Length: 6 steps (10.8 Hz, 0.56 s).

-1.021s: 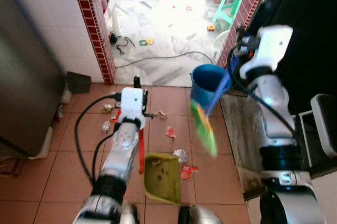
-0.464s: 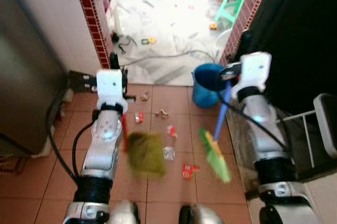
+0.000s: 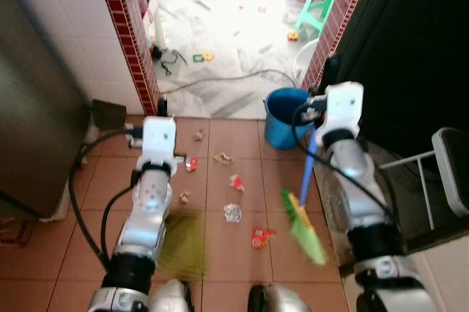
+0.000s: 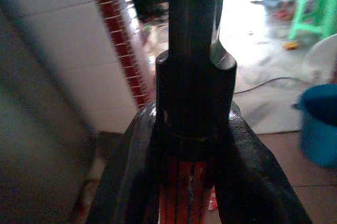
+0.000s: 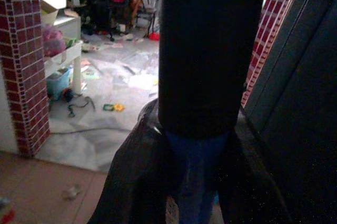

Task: Sweep floor

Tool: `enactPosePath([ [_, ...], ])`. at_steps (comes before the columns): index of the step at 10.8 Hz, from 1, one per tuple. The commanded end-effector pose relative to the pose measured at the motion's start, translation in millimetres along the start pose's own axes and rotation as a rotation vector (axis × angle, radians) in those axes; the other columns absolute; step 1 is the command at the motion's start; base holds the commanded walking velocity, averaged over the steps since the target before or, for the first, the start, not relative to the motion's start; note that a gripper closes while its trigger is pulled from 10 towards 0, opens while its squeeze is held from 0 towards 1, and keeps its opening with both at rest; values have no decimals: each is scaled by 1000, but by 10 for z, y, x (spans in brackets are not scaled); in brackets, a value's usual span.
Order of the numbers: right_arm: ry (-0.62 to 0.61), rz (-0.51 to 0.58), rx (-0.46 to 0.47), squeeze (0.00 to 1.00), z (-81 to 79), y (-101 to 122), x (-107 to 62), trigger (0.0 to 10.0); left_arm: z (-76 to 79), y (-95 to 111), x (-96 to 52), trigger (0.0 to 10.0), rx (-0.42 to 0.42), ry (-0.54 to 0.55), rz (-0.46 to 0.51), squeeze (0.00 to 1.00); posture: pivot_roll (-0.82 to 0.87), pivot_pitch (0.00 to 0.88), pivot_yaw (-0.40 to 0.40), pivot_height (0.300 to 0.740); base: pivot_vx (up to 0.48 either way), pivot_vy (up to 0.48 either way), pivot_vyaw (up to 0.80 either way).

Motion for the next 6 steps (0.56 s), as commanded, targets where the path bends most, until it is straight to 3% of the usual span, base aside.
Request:
enactPosePath([
  [1,2,18,9,0,-13,60,2,10000,-12,126,43,10000,10,14,51,0,-9,72,-44,740,0,0,0],
  [3,-55,-11,89,0,56,-8,7,10000,177,-10,68,10000,-69,-1,-27,0,-16,76,-50,740,0,0,0],
  [4,-95,-31,159,0,90,-47,20,10000,213,-117,80,10000,-121,19,-96,0,-20,75,-50,740,0,0,0],
  [6,-126,-59,324,0,70,-91,60,10000,267,-150,87,10000,-172,1,-124,0,-23,77,-55,740,0,0,0],
])
Point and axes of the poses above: a point about 5 cm out from each wrist's last joint towards the gripper, its own x axis pointing out of the wrist towards the gripper, its own y axis along the axis of the wrist's last joint, z = x × y, the point moved 6 cm from there along x, pointing out of the wrist towards the gripper, and after that the axes turned 14 degrees about x, right-handed, at the moved point
